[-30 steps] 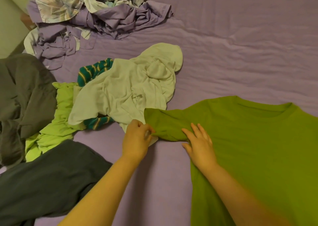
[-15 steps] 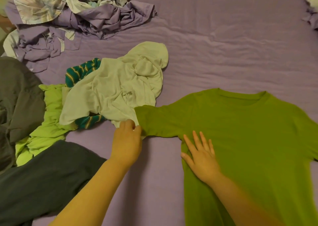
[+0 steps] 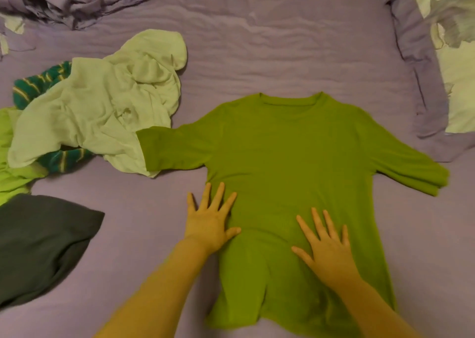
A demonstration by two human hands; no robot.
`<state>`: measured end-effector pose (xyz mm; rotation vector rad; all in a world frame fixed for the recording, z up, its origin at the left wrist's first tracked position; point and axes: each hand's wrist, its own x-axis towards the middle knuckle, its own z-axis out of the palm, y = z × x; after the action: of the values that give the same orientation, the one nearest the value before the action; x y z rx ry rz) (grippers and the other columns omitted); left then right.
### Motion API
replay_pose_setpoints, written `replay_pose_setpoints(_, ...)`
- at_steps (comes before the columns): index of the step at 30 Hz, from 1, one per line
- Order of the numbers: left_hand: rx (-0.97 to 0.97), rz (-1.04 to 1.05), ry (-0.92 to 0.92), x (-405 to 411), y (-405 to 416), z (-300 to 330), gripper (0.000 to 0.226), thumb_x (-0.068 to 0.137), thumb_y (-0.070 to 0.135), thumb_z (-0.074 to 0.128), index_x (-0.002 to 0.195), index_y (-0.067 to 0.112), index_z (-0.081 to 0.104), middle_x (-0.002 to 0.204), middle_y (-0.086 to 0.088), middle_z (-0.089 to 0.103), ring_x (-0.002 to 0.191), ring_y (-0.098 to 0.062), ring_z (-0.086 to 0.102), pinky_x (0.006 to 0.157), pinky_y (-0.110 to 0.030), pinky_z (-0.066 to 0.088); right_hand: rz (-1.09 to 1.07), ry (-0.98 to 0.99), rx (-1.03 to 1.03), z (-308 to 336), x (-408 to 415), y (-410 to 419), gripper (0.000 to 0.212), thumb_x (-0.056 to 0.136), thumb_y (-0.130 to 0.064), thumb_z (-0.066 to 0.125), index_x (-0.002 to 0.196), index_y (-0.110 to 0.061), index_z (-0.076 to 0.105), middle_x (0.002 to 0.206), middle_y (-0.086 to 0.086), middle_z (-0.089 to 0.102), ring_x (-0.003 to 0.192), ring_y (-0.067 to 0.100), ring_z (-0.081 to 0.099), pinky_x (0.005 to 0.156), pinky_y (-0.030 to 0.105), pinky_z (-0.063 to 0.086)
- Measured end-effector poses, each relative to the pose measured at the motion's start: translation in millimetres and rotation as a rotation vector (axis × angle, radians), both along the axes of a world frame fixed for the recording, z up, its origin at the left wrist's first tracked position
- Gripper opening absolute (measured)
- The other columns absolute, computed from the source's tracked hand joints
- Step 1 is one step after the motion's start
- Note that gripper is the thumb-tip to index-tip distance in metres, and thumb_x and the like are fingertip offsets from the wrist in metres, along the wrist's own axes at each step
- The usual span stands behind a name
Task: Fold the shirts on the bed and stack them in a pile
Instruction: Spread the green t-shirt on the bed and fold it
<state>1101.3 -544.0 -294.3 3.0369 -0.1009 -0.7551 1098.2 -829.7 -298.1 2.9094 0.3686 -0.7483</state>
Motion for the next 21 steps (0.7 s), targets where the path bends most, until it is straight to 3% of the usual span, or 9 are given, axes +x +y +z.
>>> replay_pose_setpoints(1,-0.001,0.054,-0.013,-3,-2,4,0.078,0.079,0.074,0.029,0.146,0.033,0.029,0.155,-0.007,0.023,0.139,-0.041,0.025,0.1,-0.071,0.026,-0.019,0.004,0.006,0,-8,-13,0.07,0.088,-0.07,0.007,0.14,-0.033,0.033,0.143,0.01,0.045,0.133,0.032,0.031,0.09,0.065,0.039)
replay_pose_setpoints(4,-0.063,0.277,0.102,-27,-33,8,0.079,0.09,0.063,0.036,0.15,0.031,-0.003,0.157,-0.007,-0.018,0.145,-0.035,-0.007,0.112,-0.059,0.008,-0.073,0.021,0.043,7,-32,-30,0.07,0.088,-0.069,0.006,0.139,-0.03,0.035,0.143,0.014,0.044,0.133,0.033,0.028,0.091,0.065,0.039)
replay_pose_setpoints(6,-0.137,0.37,0.118,-47,-61,18,0.079,0.092,0.058,0.039,0.151,0.029,-0.004,0.157,-0.009,-0.02,0.145,-0.033,-0.009,0.115,-0.053,0.009,-0.009,0.042,0.08,12,-45,-28,0.068,0.088,-0.069,0.009,0.138,-0.031,0.036,0.144,0.015,0.042,0.133,0.036,0.027,0.091,0.065,0.04)
replay_pose_setpoints(9,-0.236,0.404,0.077,-90,-89,21,0.08,0.091,0.05,0.048,0.151,0.027,0.001,0.157,-0.013,-0.017,0.146,-0.032,-0.001,0.116,-0.043,0.015,0.212,0.075,0.118,8,-70,-29,0.068,0.075,-0.066,0.031,0.135,-0.035,0.039,0.145,0.008,0.038,0.143,0.034,0.012,0.091,0.065,0.042)
replay_pose_setpoints(12,-0.373,0.547,-0.016,-132,-106,27,0.084,0.087,0.031,0.063,0.151,0.02,0.01,0.157,-0.018,-0.003,0.143,-0.036,0.017,0.113,-0.039,0.025,0.16,0.098,0.119,9,-93,-54,0.065,0.075,-0.064,0.03,0.132,-0.035,0.04,0.142,0.008,0.045,0.136,0.032,0.026,0.086,0.064,0.045)
replay_pose_setpoints(15,-0.462,0.865,-0.107,-156,-113,29,0.087,0.083,0.023,0.069,0.15,0.008,0.015,0.148,-0.019,0.032,0.13,-0.036,0.04,0.102,-0.043,0.038,0.095,0.095,0.119,12,-107,-71,0.065,0.087,-0.067,0.008,0.132,-0.033,0.04,0.138,0.012,0.05,0.129,0.033,0.034,0.084,0.063,0.045)
replay_pose_setpoints(18,-0.424,1.065,-0.097,-168,-118,30,0.072,0.085,0.029,0.067,0.144,0.007,0.03,0.134,-0.014,0.054,0.116,-0.035,0.055,0.09,-0.043,0.045,0.127,0.096,0.124,18,-116,-64,0.062,0.077,-0.065,0.036,0.13,-0.033,0.042,0.135,0.014,0.053,0.124,0.038,0.047,0.081,0.061,0.048)
replay_pose_setpoints(21,-0.544,1.235,-0.086,-169,-119,37,0.034,0.086,0.025,0.066,0.113,0.006,0.061,0.101,-0.016,0.067,0.094,-0.033,0.061,0.073,-0.036,0.045,0.204,0.071,0.166,19,-125,-43,0.077,0.057,-0.06,0.076,0.126,-0.033,0.054,0.133,0.014,0.055,0.118,0.039,0.055,0.079,0.058,0.05)
